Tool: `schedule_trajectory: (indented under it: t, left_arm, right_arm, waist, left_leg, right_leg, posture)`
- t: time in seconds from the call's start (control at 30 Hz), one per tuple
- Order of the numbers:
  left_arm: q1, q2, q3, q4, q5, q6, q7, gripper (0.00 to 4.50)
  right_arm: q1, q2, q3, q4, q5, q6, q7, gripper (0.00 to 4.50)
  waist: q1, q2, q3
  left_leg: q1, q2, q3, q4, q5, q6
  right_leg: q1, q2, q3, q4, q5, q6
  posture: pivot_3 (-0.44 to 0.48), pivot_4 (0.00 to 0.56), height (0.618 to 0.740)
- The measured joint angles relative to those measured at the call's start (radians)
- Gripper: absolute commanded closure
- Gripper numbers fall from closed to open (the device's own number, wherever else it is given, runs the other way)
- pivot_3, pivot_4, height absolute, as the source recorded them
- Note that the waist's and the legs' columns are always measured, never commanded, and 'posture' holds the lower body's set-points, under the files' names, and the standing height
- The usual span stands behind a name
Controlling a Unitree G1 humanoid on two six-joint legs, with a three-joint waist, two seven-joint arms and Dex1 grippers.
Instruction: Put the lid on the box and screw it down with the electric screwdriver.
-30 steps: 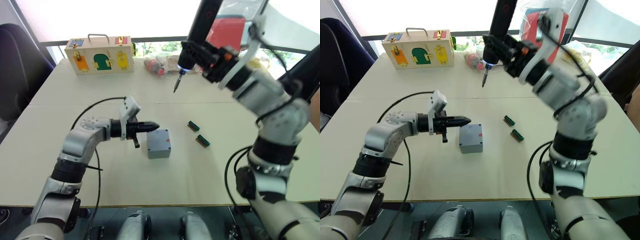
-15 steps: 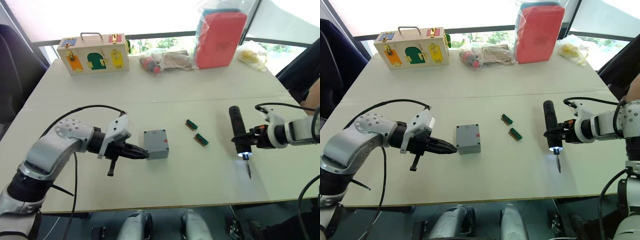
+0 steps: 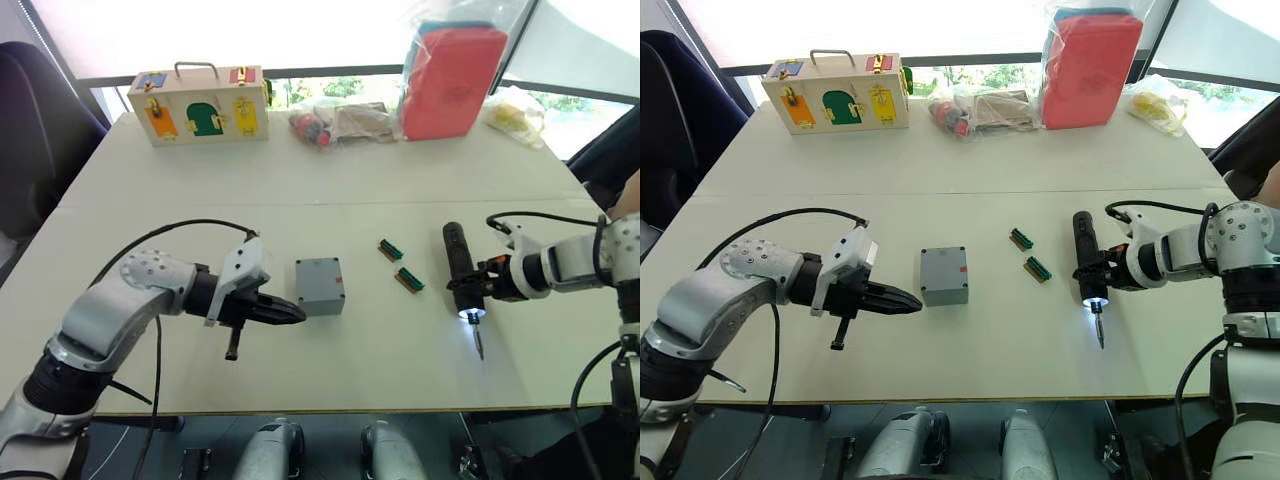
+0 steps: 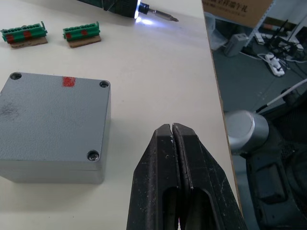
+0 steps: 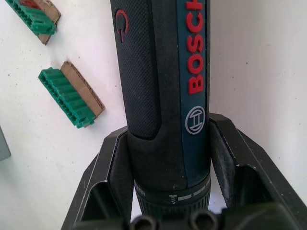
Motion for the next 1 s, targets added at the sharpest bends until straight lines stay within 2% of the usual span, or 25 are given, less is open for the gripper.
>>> schedule_trajectory:
  t: [0.1, 0.17, 0.3, 0.4, 0.47, 0.53, 0.67, 0.7, 0.83, 1.0]
  left_arm:
    - [0.0, 0.0, 0.008, 0.014, -0.006, 0.001, 0.005, 4.5]
    - [0.0, 0.004, 0.024, 0.036, -0.012, 0.002, 0.011, 4.5]
    - [0.02, 0.017, 0.071, 0.07, -0.027, 0.017, 0.031, 4.5]
    - [0.068, 0.038, 0.146, 0.088, -0.053, 0.046, 0.06, 4.5]
    - [0.125, 0.064, 0.216, 0.084, -0.082, 0.083, 0.082, 4.5]
    - [0.186, 0.088, 0.271, 0.051, -0.118, 0.129, 0.099, 4.5]
    - [0.331, 0.097, 0.355, -0.051, -0.222, 0.234, 0.139, 4.5]
    - [0.396, 0.096, 0.379, -0.112, -0.259, 0.264, 0.16, 4.5]
    - [0.522, 0.095, 0.409, -0.213, -0.315, 0.3, 0.203, 4.5]
    - [0.62, 0.073, 0.421, -0.253, -0.341, 0.299, 0.256, 4.5]
  right_arm:
    - [-0.005, 0.004, -0.016, -0.008, -0.013, 0.0, -0.008, 0.41]
    - [-0.005, 0.014, -0.039, -0.019, -0.035, 0.0, -0.014, 0.08]
    - [0.016, 0.035, -0.081, -0.119, -0.109, -0.085, 0.033, 0.08]
    - [0.081, 0.026, -0.152, -0.299, -0.149, -0.305, 0.204, 0.08]
    - [0.186, 0.023, -0.216, -0.468, -0.157, -0.46, 0.347, 0.08]
    - [0.323, -0.008, -0.257, -0.62, -0.144, -0.523, 0.482, 0.08]
    - [0.616, -0.051, -0.286, -0.85, -0.069, -0.525, 0.697, 0.08]
    - [0.733, -0.062, -0.3, -0.937, -0.048, -0.531, 0.757, 0.08]
    - [0.896, -0.068, -0.295, -1.084, -0.032, -0.55, 0.837, 0.08]
    - [0.977, -0.088, -0.236, -1.137, -0.13, -0.639, 0.88, 0.08]
  waist:
    - [0.0, 0.0, 0.0]
    - [-0.001, 0.0, 0.0]
    - [-0.002, 0.0, 0.0]
    - [-0.003, 0.0, 0.0]
    - [-0.001, 0.0, 0.0]
    - [0.005, -0.001, 0.0]
    - [0.014, -0.001, 0.0]
    - [0.017, -0.001, 0.0]
    - [0.021, -0.002, -0.001]
    - [0.024, -0.002, -0.001]
  left_leg:
    - [0.0, 0.0, 0.0, 0.0, 0.0, 0.0]
    - [0.0, 0.0, 0.0, 0.0, 0.0, 0.0]
    - [0.0, 0.0, 0.0, 0.0, 0.0, 0.0]
    - [0.0, 0.001, 0.0, -0.001, 0.0, 0.0]
    - [0.001, 0.002, -0.001, -0.001, -0.001, 0.001]
    - [0.0, 0.001, -0.002, -0.001, -0.001, 0.001]
    - [0.003, 0.001, -0.002, 0.0, -0.001, 0.001]
    - [0.003, 0.001, -0.002, 0.0, -0.002, 0.001]
    - [0.007, 0.002, -0.003, 0.0, -0.002, -0.001]
    - [0.005, 0.001, -0.003, -0.001, -0.002, -0.001]
  right_leg:
    - [0.0, 0.0, 0.0, 0.0, 0.0, 0.0]
    - [0.0, 0.0, 0.0, 0.0, 0.0, 0.0]
    - [0.0, 0.001, 0.0, 0.0, 0.0, 0.001]
    - [-0.001, 0.002, 0.0, 0.0, 0.0, 0.001]
    - [0.001, 0.003, 0.0, -0.001, 0.0, 0.002]
    - [0.002, 0.002, 0.0, -0.001, 0.0, 0.002]
    - [0.005, -0.004, 0.0, -0.002, 0.0, 0.002]
    - [0.005, -0.004, 0.001, -0.003, 0.0, 0.001]
    - [0.008, -0.005, 0.001, -0.003, -0.002, -0.003]
    - [0.002, -0.005, 0.001, -0.006, -0.002, -0.004]
  posture:
    - [0.0, 0.15, 0.74]
    - [0.0, 0.15, 0.74]
    - [0.0, 0.15, 0.74]
    - [0.0, 0.15, 0.74]
    - [0.0, 0.15, 0.74]
    - [0.0, 0.15, 0.74]
    - [0.0, 0.15, 0.74]
    - [0.0, 0.15, 0.74]
    - [0.0, 0.15, 0.74]
    - [0.0, 0.15, 0.74]
